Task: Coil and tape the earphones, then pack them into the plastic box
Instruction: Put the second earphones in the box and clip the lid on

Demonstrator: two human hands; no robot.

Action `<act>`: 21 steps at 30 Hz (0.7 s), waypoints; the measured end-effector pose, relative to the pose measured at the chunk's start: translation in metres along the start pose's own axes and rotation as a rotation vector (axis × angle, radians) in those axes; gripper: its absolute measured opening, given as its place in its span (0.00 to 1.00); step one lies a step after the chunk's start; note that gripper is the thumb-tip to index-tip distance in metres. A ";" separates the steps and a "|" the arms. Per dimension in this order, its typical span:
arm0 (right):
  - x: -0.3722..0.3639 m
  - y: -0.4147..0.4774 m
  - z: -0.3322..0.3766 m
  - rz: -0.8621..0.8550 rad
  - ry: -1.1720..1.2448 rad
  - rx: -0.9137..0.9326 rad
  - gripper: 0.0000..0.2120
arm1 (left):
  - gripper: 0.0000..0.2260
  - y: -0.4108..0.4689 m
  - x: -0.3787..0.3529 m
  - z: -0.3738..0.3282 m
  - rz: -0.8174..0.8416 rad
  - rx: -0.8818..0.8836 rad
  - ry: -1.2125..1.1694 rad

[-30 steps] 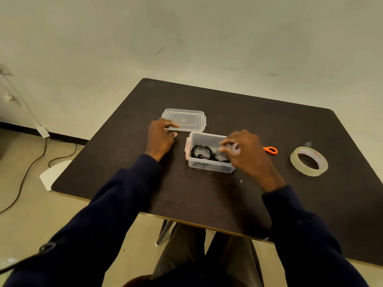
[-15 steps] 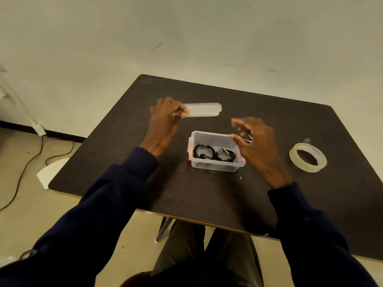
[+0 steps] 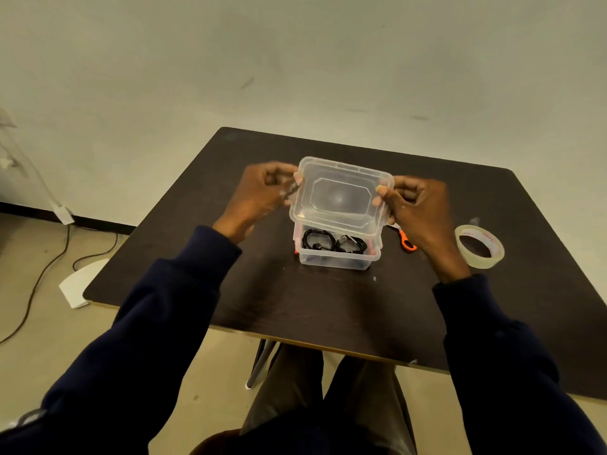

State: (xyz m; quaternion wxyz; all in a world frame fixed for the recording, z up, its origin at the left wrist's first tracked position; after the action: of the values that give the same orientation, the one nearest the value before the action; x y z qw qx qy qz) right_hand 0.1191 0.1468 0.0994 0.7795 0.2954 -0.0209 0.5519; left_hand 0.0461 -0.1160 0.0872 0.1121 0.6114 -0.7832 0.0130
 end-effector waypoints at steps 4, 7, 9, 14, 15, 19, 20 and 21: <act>-0.004 0.000 -0.030 0.099 -0.109 -0.197 0.11 | 0.04 -0.010 -0.011 0.031 0.048 0.236 -0.066; -0.010 -0.004 -0.045 0.177 -0.277 -0.243 0.13 | 0.05 -0.014 -0.015 0.041 -0.035 0.273 -0.041; -0.012 -0.002 -0.050 0.167 -0.345 -0.247 0.14 | 0.06 -0.014 -0.018 0.046 -0.075 0.297 0.001; -0.021 0.004 -0.045 0.131 -0.434 -0.186 0.11 | 0.05 -0.012 -0.020 0.045 -0.122 0.307 0.219; -0.023 0.003 -0.045 0.132 -0.444 -0.181 0.11 | 0.05 -0.012 -0.020 0.044 -0.131 0.309 0.262; -0.027 -0.004 -0.049 0.149 -0.457 -0.200 0.11 | 0.06 -0.016 -0.020 0.047 -0.101 0.380 0.190; -0.027 -0.006 -0.049 0.149 -0.444 -0.197 0.10 | 0.05 -0.018 -0.021 0.048 -0.090 0.391 0.147; -0.027 -0.008 -0.048 0.150 -0.434 -0.194 0.10 | 0.04 -0.020 -0.022 0.048 -0.084 0.397 0.111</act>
State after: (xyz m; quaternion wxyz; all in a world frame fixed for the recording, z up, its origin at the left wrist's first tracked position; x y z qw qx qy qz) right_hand 0.1013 0.1458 0.0470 0.7384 0.3283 -0.2627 0.5273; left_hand 0.0626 -0.1080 0.0344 0.0327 0.6518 -0.7319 0.1962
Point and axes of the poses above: each hand's wrist, its own y-axis towards the middle knuckle, its own x-axis out of the back of the hand, z = x × y, the point moved 4 cm from there along y, towards the middle knuckle, and after that the axes turned 5 degrees about x, right-handed, at the moved point
